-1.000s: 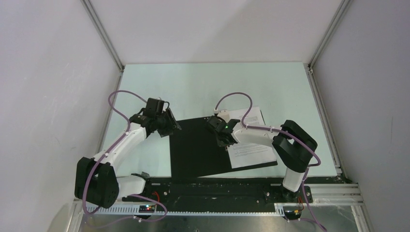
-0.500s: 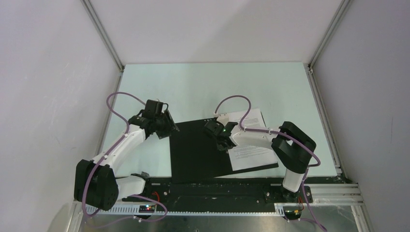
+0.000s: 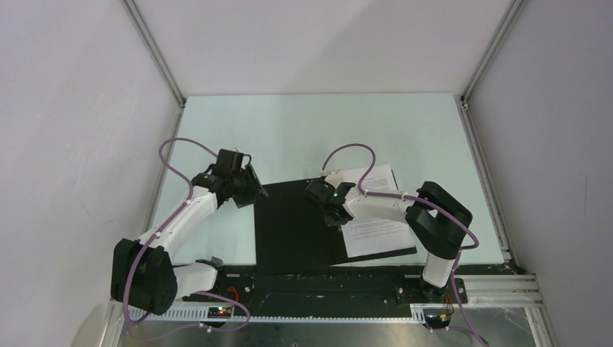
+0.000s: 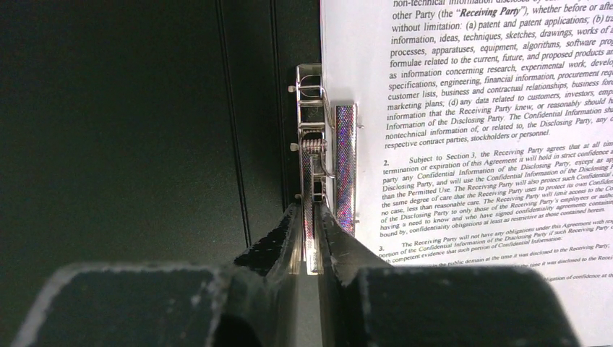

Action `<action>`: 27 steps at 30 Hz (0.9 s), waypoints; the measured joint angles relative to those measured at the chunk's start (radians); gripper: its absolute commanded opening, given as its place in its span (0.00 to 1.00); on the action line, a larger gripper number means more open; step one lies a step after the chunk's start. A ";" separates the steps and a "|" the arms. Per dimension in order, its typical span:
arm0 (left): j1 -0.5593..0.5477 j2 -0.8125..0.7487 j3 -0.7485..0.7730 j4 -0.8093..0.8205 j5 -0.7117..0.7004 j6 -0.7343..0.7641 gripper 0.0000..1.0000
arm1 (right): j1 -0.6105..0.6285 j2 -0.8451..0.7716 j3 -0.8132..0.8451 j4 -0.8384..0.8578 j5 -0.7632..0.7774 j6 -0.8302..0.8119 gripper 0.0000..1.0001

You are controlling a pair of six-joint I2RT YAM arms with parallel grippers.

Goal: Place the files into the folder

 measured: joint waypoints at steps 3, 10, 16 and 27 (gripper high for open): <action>0.002 0.000 0.000 0.000 0.002 0.008 0.55 | -0.006 0.003 0.000 0.004 -0.008 -0.001 0.00; 0.007 0.005 0.000 0.000 0.027 0.044 0.70 | -0.039 -0.026 -0.014 0.009 -0.048 -0.022 0.00; 0.009 0.029 0.000 0.000 0.049 0.079 0.90 | -0.131 -0.147 -0.027 -0.010 -0.101 -0.072 0.00; 0.010 0.109 0.000 0.041 0.175 0.130 1.00 | -0.255 -0.334 -0.016 -0.040 -0.199 -0.154 0.00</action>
